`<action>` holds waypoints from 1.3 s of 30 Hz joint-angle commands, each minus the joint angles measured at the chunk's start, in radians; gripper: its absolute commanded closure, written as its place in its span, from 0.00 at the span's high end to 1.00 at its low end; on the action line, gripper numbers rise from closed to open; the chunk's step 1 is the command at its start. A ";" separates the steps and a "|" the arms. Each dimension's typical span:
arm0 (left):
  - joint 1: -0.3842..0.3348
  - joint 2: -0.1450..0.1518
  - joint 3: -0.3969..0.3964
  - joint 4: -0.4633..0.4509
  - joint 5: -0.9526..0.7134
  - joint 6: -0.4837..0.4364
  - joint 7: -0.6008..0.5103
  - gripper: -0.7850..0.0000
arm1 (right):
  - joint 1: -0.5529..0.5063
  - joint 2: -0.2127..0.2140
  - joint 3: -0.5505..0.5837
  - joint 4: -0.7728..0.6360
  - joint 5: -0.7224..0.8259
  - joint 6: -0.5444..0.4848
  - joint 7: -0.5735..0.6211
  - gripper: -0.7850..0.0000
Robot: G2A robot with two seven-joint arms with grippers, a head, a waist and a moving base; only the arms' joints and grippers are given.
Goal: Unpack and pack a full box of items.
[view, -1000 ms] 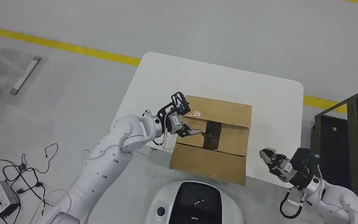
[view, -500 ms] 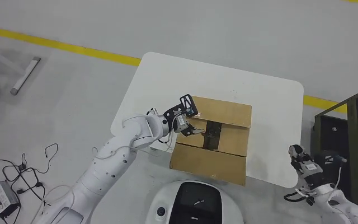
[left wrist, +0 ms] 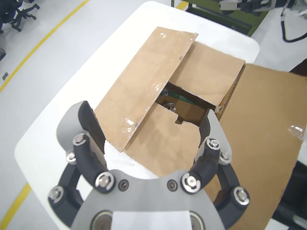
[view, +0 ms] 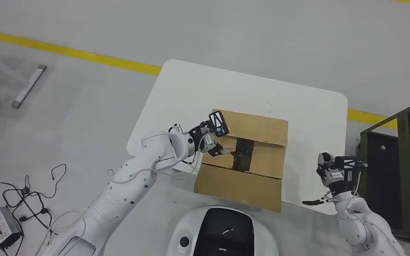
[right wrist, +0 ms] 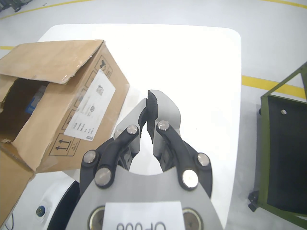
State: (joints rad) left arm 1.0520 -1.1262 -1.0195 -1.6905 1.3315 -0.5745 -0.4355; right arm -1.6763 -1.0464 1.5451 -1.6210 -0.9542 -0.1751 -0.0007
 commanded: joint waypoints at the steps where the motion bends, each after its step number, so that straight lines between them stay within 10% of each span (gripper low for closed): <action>1: -0.009 -0.005 0.014 0.023 0.024 0.023 0.023 1.00 | -0.011 0.000 0.009 -0.002 0.002 -0.013 -0.007 0.00; 17: -0.128 -0.032 0.180 0.173 0.573 0.152 0.087 1.00 | -0.112 -0.003 0.068 -0.094 0.013 -0.077 -0.036 0.00; 39: -0.161 -0.063 0.179 0.232 0.773 0.339 0.158 1.00 | -0.100 -0.014 0.072 -0.069 0.029 -0.128 -0.031 0.00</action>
State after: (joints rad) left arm 0.8969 -1.1869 -0.8404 -1.4640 2.1048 -0.2342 -0.2743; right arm -1.7772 -1.0605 1.6165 -1.6911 -0.9239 -0.2992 -0.0313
